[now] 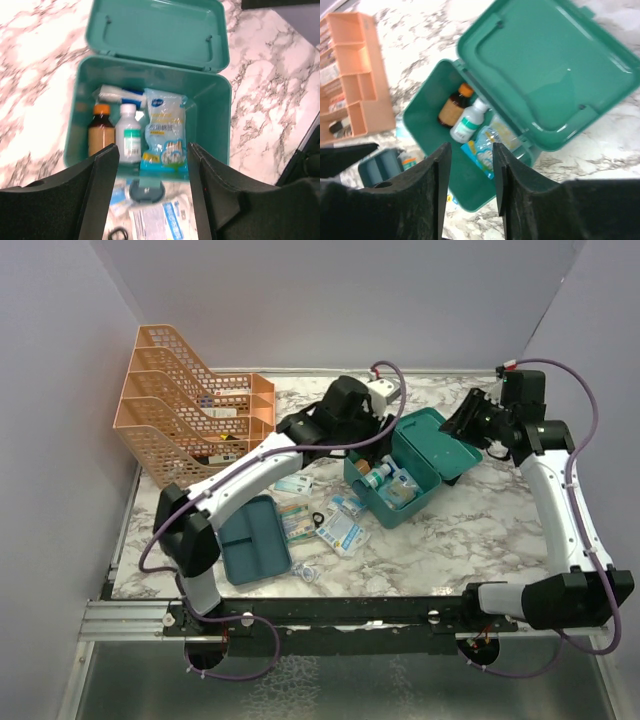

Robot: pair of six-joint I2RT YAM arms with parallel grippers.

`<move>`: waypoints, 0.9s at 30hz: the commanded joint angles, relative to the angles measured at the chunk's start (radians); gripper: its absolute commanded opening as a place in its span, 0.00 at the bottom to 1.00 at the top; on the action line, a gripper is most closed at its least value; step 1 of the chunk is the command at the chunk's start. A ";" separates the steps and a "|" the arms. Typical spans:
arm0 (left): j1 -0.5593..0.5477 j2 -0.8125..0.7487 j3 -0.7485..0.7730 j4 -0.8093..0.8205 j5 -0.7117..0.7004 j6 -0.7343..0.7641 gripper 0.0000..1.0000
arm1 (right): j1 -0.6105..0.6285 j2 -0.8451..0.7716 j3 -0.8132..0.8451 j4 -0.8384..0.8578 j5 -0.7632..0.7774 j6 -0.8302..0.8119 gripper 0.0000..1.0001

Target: Organize the medicine kit

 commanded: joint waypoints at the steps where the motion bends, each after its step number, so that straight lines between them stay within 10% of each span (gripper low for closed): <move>1: 0.030 -0.189 -0.106 -0.008 -0.190 -0.045 0.64 | 0.153 -0.060 -0.007 0.065 -0.070 -0.027 0.42; 13: 0.065 -0.629 -0.207 0.011 -0.521 0.010 0.85 | 0.639 -0.053 -0.065 0.107 0.098 0.040 0.47; 27: 0.067 -0.683 -0.178 0.033 -0.575 0.049 0.99 | 1.070 0.256 -0.129 0.084 0.445 -0.027 0.51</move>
